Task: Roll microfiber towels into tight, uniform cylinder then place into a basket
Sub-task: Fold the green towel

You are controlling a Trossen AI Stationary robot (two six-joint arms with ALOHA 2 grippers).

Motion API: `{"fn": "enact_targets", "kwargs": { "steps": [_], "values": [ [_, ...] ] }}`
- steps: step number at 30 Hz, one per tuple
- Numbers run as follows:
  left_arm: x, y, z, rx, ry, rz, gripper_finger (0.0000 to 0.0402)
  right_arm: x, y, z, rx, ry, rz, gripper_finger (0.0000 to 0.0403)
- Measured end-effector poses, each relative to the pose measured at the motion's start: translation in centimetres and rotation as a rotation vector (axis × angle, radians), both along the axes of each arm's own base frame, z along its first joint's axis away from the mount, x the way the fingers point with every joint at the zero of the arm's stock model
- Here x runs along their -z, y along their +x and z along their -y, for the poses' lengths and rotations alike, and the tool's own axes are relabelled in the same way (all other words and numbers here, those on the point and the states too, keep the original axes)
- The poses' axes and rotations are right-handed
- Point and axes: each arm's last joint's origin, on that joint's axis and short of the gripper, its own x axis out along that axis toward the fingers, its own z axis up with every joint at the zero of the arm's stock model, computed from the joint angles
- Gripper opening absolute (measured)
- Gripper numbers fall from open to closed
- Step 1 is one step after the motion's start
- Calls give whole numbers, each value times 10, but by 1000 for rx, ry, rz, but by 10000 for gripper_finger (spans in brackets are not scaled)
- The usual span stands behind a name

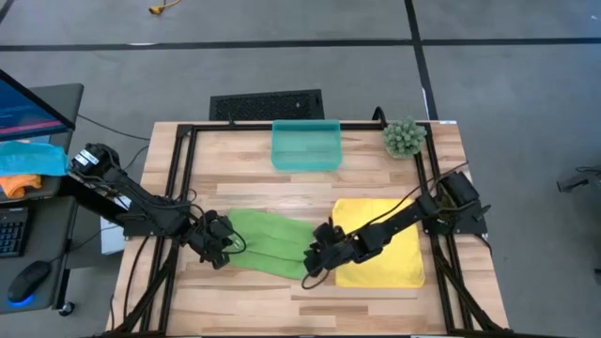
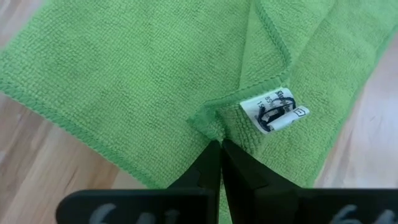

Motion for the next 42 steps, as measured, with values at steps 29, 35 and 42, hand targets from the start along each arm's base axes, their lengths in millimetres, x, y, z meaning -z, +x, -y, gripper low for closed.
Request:
{"fn": "enact_targets", "kwargs": {
  "steps": [29, 35, 42],
  "values": [
    [0, 0, -1, 8, 29, 9, 0, 1, 0, -4, -43, 95, -22, 139],
    [0, 0, -1, 10, 30, 10, 0, 1, 3, 3, -30, 87, -21, 137],
    [-1, 1, -2, 44, 102, 32, 0, 0, 5, 4, -58, 60, -3, 92]
  ]
}}
